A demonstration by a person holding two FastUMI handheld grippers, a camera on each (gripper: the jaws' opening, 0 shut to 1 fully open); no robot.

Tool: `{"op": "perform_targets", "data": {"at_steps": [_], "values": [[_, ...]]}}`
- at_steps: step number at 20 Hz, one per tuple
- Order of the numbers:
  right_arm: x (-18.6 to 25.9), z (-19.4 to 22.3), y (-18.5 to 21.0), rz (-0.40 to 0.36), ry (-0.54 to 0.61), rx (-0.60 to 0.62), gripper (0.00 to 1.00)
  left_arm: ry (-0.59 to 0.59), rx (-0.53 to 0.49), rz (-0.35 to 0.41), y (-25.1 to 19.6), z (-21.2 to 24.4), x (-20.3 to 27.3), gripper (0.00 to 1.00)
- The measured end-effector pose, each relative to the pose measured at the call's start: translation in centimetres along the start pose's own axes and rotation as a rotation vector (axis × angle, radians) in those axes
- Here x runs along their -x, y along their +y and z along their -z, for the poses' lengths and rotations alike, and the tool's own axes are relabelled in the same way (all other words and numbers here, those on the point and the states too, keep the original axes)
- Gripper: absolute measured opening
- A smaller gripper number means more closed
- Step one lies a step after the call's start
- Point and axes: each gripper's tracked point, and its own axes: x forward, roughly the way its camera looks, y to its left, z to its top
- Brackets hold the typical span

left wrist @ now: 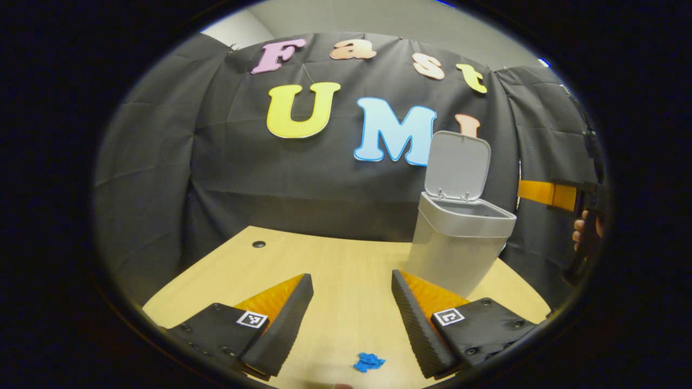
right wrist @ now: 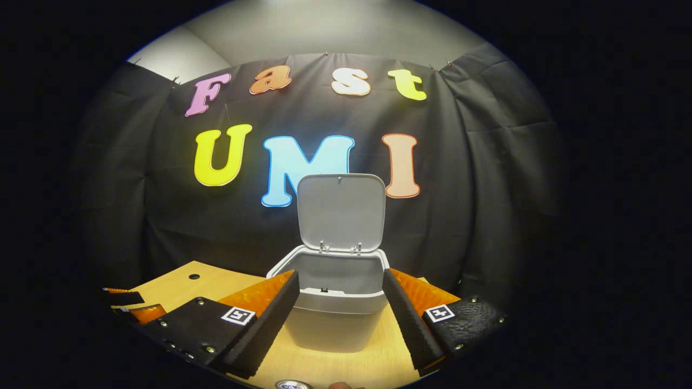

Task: Press the lid of the desktop garbage bin to open it, pick up the crumpled paper on the desktop and throw it into the bin, then pick up the pop can on the desktop and drop it into the bin, and finally close the garbage bin lid.

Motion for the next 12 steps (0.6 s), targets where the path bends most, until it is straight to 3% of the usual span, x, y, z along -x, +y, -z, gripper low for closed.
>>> {"op": "perform_targets", "data": {"at_steps": [2,7,9,11,12], "values": [[0.7,-0.4,0.3,0.003,-0.020,0.022,0.98,0.019,0.005,0.012,-0.2,1.0,-0.2,0.95],[2.2,-0.9,1.6,-0.002,-0.064,0.089,0.99,0.059,-0.038,0.047,-1.2,4.0,-1.3,1.00],[2.8,-0.4,2.3,-0.017,-0.055,0.106,0.98,0.081,-0.066,0.059,-1.4,6.1,-1.8,0.96],[3.5,0.4,3.0,-0.028,-0.035,0.125,0.98,0.107,-0.070,0.075,-1.6,8.2,-2.0,1.00],[3.9,0.9,3.4,-0.032,-0.026,0.135,0.99,0.122,-0.069,0.084,-1.7,9.2,-2.1,0.96]]}}
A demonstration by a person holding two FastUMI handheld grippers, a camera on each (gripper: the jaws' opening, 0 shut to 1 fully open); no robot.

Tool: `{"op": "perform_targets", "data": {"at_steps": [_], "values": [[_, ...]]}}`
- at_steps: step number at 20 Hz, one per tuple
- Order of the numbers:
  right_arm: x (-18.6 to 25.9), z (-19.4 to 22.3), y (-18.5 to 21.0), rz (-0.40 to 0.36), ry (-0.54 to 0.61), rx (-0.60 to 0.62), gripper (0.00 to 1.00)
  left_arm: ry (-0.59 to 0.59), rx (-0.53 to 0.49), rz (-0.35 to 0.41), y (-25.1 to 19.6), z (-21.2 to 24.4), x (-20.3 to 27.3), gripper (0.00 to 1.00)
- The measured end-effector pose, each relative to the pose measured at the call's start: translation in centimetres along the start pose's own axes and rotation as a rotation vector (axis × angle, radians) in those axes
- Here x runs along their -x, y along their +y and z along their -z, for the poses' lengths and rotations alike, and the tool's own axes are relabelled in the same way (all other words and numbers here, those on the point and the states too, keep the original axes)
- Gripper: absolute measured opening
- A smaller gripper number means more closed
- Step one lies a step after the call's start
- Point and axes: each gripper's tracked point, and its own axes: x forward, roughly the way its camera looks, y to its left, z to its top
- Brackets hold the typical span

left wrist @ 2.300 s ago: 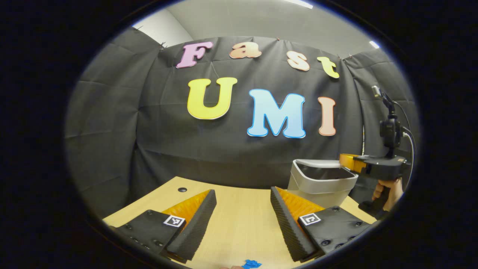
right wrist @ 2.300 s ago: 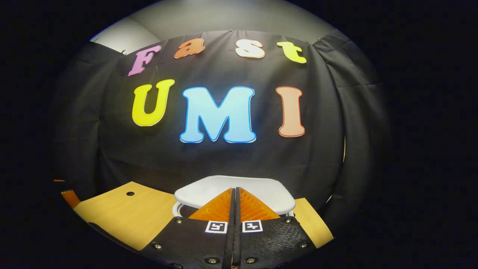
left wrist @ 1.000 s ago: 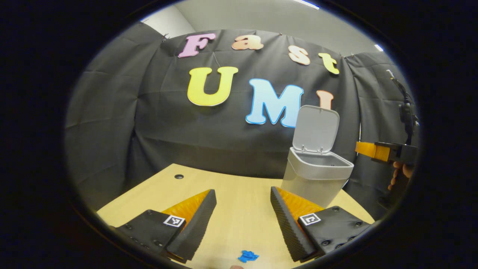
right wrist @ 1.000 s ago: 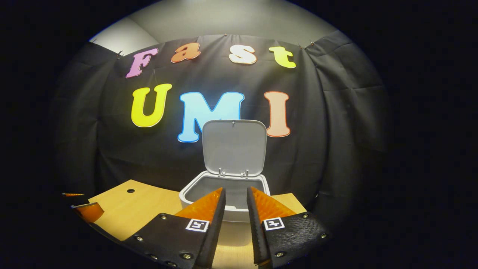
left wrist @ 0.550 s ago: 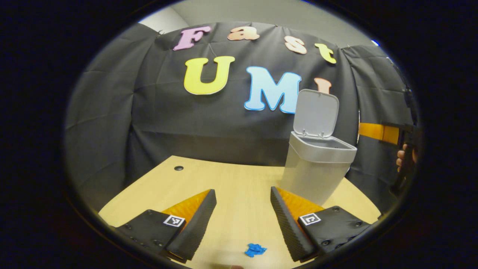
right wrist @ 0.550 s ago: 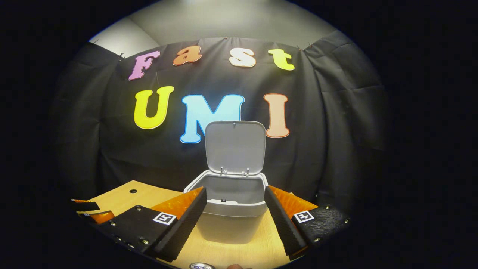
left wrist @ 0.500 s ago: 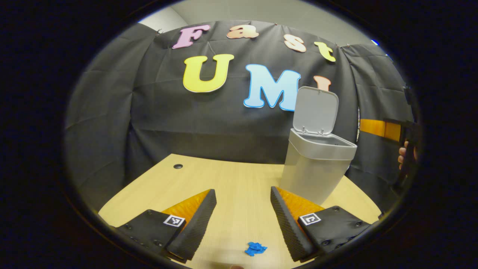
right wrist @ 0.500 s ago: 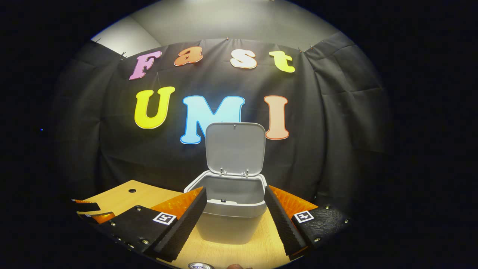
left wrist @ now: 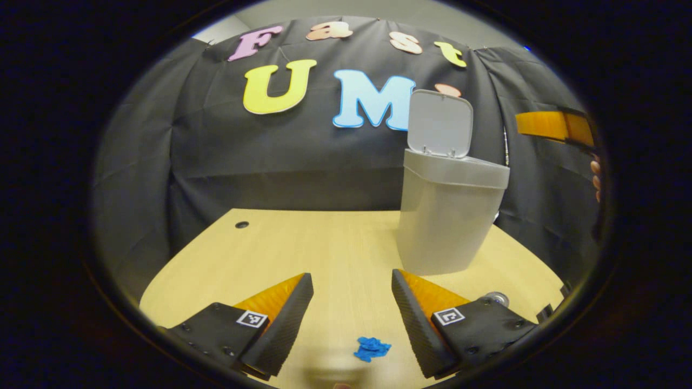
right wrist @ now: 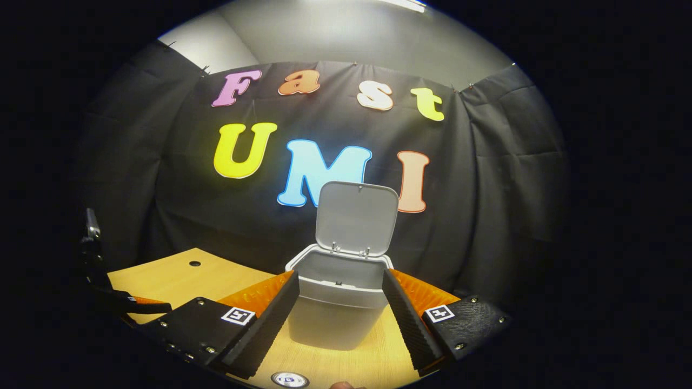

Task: Press the lid of the desktop garbage bin to open it, pick up the crumpled paper on the desktop and throw it into the bin, then pick up the pop can on the desktop and drop it into the bin, and finally close the garbage bin lid.

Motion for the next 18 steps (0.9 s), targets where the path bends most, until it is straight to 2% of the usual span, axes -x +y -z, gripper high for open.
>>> {"op": "perform_targets", "data": {"at_steps": [1,3,6,10,11,14,15,16,17,18], "values": [[0.3,0.4,0.2,-0.003,0.011,0.007,0.98,0.016,0.001,0.008,-0.2,1.1,-0.1,0.93],[1.1,1.2,0.9,-0.012,0.033,0.021,0.98,0.051,0.000,0.019,-0.3,3.1,-0.7,1.00],[2.0,2.7,1.8,-0.032,0.078,0.023,0.99,0.110,-0.002,0.035,-0.6,6.1,-1.4,1.00],[3.0,3.6,2.1,-0.022,0.109,-0.004,0.98,0.174,-0.028,0.053,-1.2,9.7,-1.8,1.00],[3.2,3.8,2.2,-0.021,0.114,-0.008,0.98,0.188,-0.034,0.059,-1.3,10.4,-2.0,0.96],[3.7,4.5,2.0,-0.011,0.136,-0.005,0.98,0.245,-0.056,0.070,-2.0,13.5,-2.5,0.96],[4.0,4.7,2.0,-0.006,0.141,-0.003,0.98,0.261,-0.064,0.074,-2.1,14.3,-2.6,1.00],[4.3,4.9,1.8,0.004,0.147,0.002,0.98,0.278,-0.073,0.074,-2.2,15.0,-2.5,0.91],[4.6,5.2,1.5,0.015,0.154,0.005,0.98,0.292,-0.078,0.078,-2.4,15.7,-2.5,0.96],[5.0,5.3,1.2,0.025,0.161,0.004,0.98,0.303,-0.082,0.082,-2.6,16.4,-2.6,0.97]]}}
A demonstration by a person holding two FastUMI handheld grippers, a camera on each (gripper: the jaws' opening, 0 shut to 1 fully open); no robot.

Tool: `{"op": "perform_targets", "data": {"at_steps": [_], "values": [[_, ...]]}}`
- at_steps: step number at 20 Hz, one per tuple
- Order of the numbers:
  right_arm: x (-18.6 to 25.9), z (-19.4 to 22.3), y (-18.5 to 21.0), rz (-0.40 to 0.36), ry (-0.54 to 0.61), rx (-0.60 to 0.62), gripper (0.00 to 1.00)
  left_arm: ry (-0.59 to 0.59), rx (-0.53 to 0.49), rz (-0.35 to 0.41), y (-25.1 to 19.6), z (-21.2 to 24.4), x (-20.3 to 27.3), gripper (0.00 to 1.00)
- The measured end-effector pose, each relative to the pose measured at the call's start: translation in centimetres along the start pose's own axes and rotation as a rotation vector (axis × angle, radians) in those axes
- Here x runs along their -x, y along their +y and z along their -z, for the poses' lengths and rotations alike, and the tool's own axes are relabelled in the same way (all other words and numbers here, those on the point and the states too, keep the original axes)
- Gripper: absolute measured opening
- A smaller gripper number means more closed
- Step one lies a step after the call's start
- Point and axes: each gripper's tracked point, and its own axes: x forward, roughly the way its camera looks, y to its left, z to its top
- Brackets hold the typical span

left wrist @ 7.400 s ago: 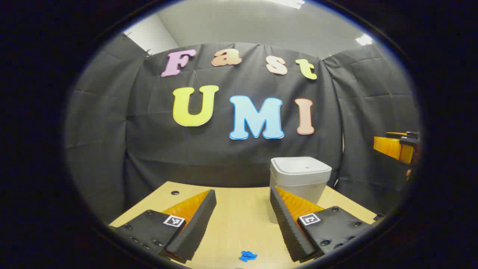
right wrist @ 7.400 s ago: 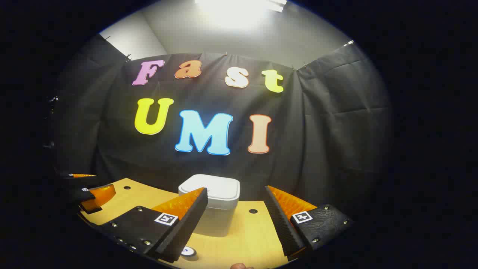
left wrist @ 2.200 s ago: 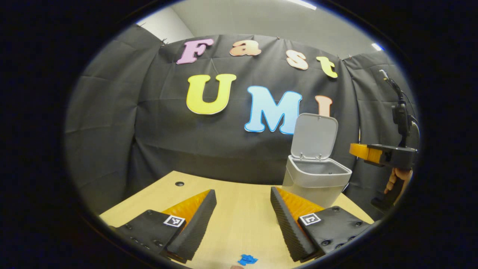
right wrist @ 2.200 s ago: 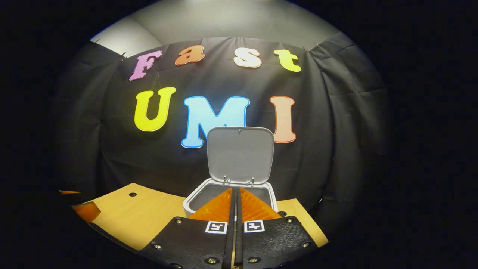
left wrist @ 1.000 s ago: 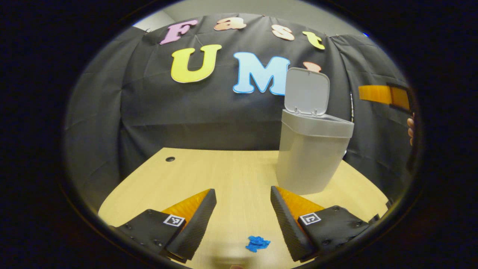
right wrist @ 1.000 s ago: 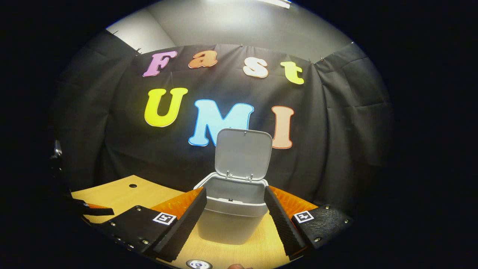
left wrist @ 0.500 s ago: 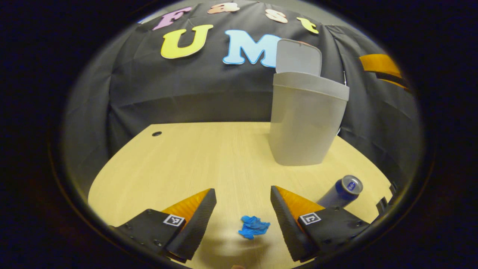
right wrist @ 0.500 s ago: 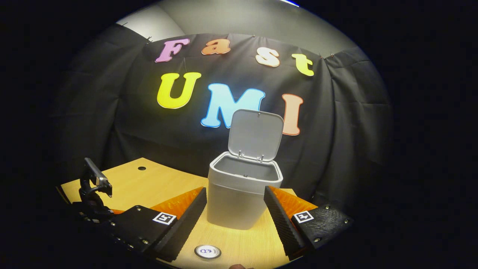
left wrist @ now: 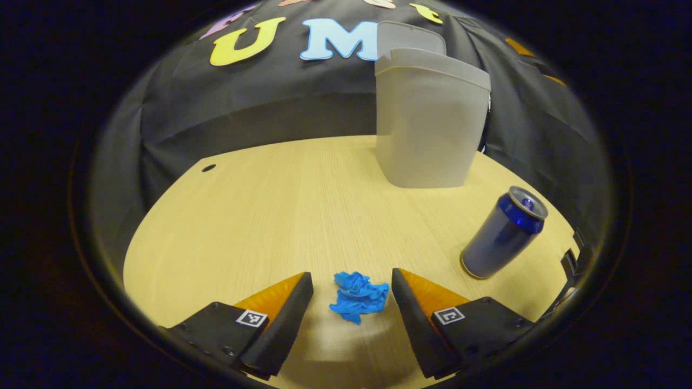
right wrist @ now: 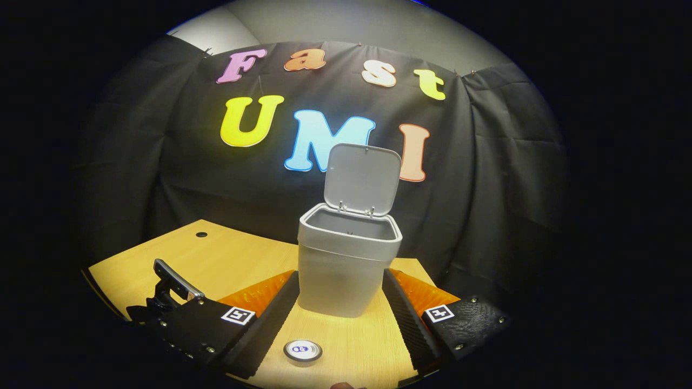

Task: Press the lid of the desktop garbage bin to open it, pick up the crumpled paper on the desktop and throw it into the bin, then pick up the pop can on the desktop and drop it into the bin, and finally close the garbage bin lid.

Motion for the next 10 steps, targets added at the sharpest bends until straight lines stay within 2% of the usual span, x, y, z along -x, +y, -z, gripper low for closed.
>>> {"op": "perform_targets", "data": {"at_steps": [1,2,5,7,10], "values": [[0.3,0.3,-0.2,0.010,0.005,-0.003,0.98,0.011,-0.004,0.005,-0.2,0.5,-0.3,0.97],[0.6,0.4,-0.6,0.022,0.010,-0.005,0.98,0.024,-0.009,0.006,-0.4,1.0,-0.6,0.93],[1.0,1.3,-1.9,0.060,0.032,-0.009,0.98,0.015,-0.052,0.000,-0.6,1.0,-1.3,1.00],[1.0,1.9,-2.3,0.069,0.050,-0.024,0.98,0.014,-0.046,-0.001,-0.7,0.7,-1.7,0.92],[1.0,1.9,-2.6,0.077,0.055,-0.027,0.98,0.013,-0.038,-0.008,-0.6,0.7,-1.9,0.68]]}}
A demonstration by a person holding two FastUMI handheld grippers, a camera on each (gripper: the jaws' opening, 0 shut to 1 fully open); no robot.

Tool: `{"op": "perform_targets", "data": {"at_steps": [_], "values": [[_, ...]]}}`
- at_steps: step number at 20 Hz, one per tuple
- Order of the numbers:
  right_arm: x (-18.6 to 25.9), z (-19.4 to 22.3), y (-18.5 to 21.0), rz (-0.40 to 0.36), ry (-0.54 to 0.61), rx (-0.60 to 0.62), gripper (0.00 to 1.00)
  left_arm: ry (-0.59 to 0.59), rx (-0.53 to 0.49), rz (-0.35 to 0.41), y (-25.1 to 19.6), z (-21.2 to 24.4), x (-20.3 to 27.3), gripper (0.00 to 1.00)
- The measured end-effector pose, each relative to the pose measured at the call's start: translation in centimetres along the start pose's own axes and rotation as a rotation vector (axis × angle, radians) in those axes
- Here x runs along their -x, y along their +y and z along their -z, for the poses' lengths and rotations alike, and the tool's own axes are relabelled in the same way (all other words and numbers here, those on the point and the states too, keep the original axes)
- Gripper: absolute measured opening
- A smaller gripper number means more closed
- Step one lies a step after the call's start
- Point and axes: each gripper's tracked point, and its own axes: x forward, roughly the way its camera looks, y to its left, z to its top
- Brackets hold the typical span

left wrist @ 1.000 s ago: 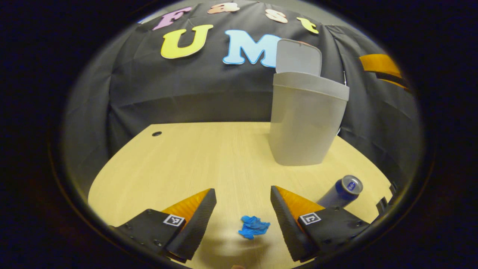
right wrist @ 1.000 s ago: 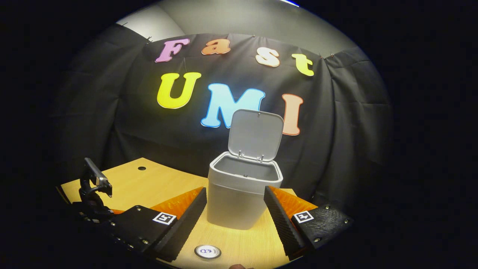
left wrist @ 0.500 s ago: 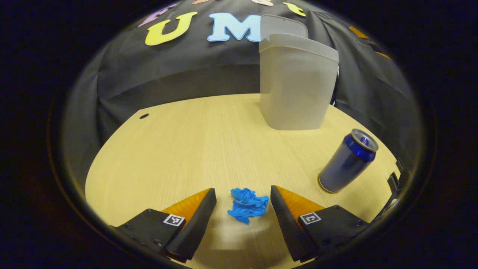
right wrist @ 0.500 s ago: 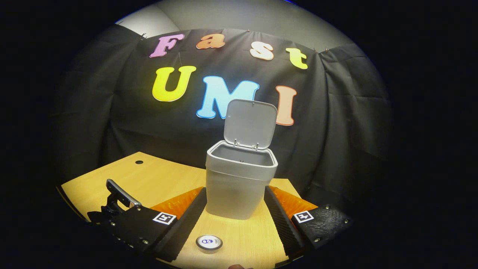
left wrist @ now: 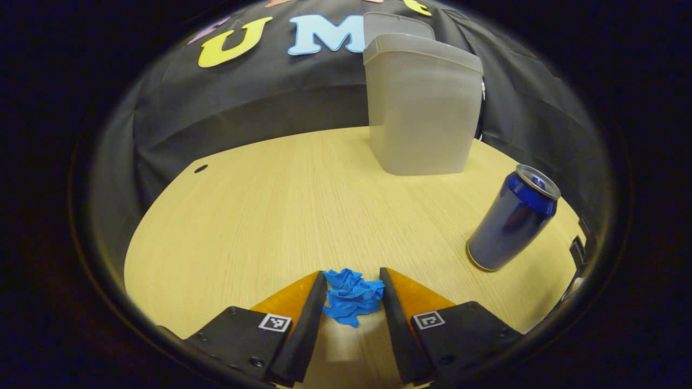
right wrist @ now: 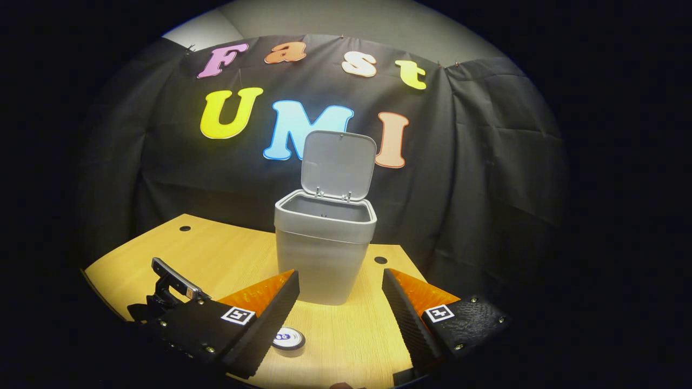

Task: Press the lid of the desktop garbage bin to open it, pick up the crumpled paper on the desktop and throw it into the bin, then pick up the pop can on the desktop and drop it into the bin, and finally close the garbage bin lid.

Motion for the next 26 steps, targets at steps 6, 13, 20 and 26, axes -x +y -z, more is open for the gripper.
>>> {"op": "perform_targets", "data": {"at_steps": [6,13,20,26], "values": [[-0.8,-0.2,0.7,-0.026,-0.011,0.020,0.99,0.002,-0.011,-0.009,0.0,0.1,0.0,0.48],[-1.7,0.6,2.1,-0.085,0.007,0.018,0.99,-0.031,-0.100,-0.021,-0.4,0.2,-0.2,0.44],[-1.5,0.3,1.2,-0.081,0.002,0.025,0.99,-0.029,-0.131,-0.044,-0.2,-0.2,-0.3,0.28],[-1.4,0.7,0.4,-0.078,0.001,0.026,0.99,-0.017,-0.130,-0.069,0.1,-0.6,-0.4,0.21]]}}
